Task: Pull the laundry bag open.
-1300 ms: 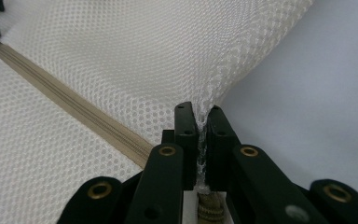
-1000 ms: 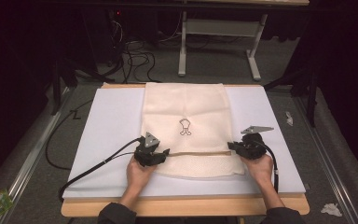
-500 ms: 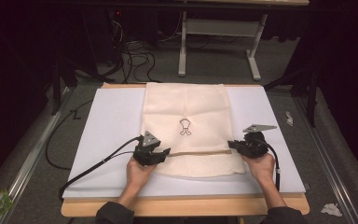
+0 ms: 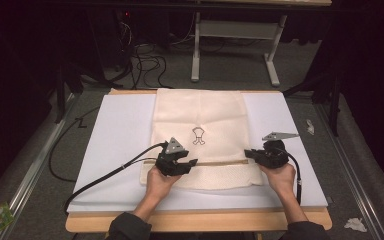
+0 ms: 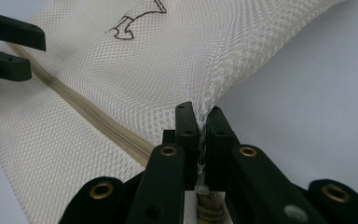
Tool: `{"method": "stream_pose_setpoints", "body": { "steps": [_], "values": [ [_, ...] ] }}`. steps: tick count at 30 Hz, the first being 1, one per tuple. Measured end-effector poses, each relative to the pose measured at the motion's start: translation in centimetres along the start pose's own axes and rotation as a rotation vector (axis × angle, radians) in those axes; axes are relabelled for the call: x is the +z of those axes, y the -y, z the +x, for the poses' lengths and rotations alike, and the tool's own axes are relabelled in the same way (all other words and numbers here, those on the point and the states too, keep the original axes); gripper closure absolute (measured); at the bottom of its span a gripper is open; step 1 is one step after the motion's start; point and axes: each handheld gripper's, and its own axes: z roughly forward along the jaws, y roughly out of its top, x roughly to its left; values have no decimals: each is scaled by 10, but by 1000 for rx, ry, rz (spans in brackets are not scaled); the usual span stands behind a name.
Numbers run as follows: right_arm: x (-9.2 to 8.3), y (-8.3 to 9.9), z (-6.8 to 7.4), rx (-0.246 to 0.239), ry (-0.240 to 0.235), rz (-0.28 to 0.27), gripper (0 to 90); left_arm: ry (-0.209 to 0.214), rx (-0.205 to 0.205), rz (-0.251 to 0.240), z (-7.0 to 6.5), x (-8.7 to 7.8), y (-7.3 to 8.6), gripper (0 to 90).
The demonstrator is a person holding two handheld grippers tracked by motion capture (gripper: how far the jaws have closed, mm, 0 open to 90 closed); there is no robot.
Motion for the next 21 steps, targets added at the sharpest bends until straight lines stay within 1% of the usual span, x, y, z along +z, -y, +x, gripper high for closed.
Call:
{"method": "stream_pose_setpoints", "body": {
  "steps": [4, 5, 8, 10, 13, 15, 16, 18, 19, 21],
  "values": [
    [0, 0, 0, 5, -3, -8, 876, 29, 21, 15, -11, 9, -9, 522],
    [0, 0, -1, 3, -4, -11, 876, 39, 19, 15, -13, 10, -12, 520],
    [0, 0, -1, 6, -5, -10, 877, 50, 18, 4, -17, 11, -15, 507],
    [0, 0, -1, 8, -7, -11, 877, 60, 29, 2, -22, 13, -19, 505],
    [0, 0, -1, 13, -12, -15, 877, 62, 41, 2, -26, 15, -22, 510],
    [0, 0, -1, 14, -13, -17, 877, 74, 48, -1, -32, 18, -25, 516],
    [0, 0, -2, 11, -15, -17, 877, 78, 59, 2, -34, 20, -26, 527],
    [0, 0, -2, 16, -17, -18, 877, 83, 61, 2, -36, 21, -26, 538],
    [0, 0, -2, 17, -19, -19, 877, 99, 62, 5, -40, 24, -27, 548],
    [0, 0, -2, 16, -20, -21, 877, 103, 62, 3, -41, 25, -27, 555]
  ]
}}
